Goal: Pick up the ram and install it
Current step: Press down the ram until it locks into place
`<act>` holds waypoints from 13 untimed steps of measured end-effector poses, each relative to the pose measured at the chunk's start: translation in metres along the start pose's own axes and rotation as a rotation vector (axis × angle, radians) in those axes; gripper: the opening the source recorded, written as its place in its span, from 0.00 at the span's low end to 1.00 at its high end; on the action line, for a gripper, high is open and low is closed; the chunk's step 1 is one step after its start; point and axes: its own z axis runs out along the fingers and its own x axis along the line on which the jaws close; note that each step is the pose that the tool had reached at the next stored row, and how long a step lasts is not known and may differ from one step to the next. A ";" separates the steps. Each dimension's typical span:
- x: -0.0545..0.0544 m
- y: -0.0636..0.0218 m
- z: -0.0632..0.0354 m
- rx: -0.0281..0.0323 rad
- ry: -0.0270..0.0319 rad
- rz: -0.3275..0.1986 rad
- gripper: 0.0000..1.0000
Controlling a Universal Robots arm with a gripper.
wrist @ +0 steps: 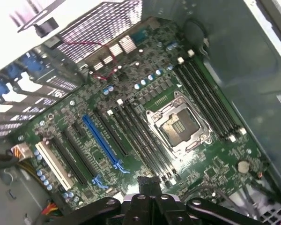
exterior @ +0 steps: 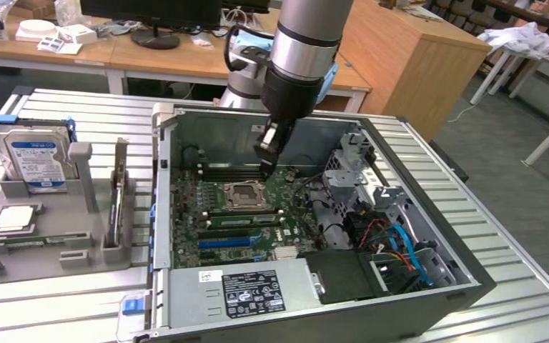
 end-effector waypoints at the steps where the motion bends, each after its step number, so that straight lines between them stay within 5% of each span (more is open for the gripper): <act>1: 0.000 0.0000 0.0000 0.0003 -0.0002 0.015 0.11; 13: 0.000 0.0001 0.0000 0.0039 -0.0036 0.199 0.11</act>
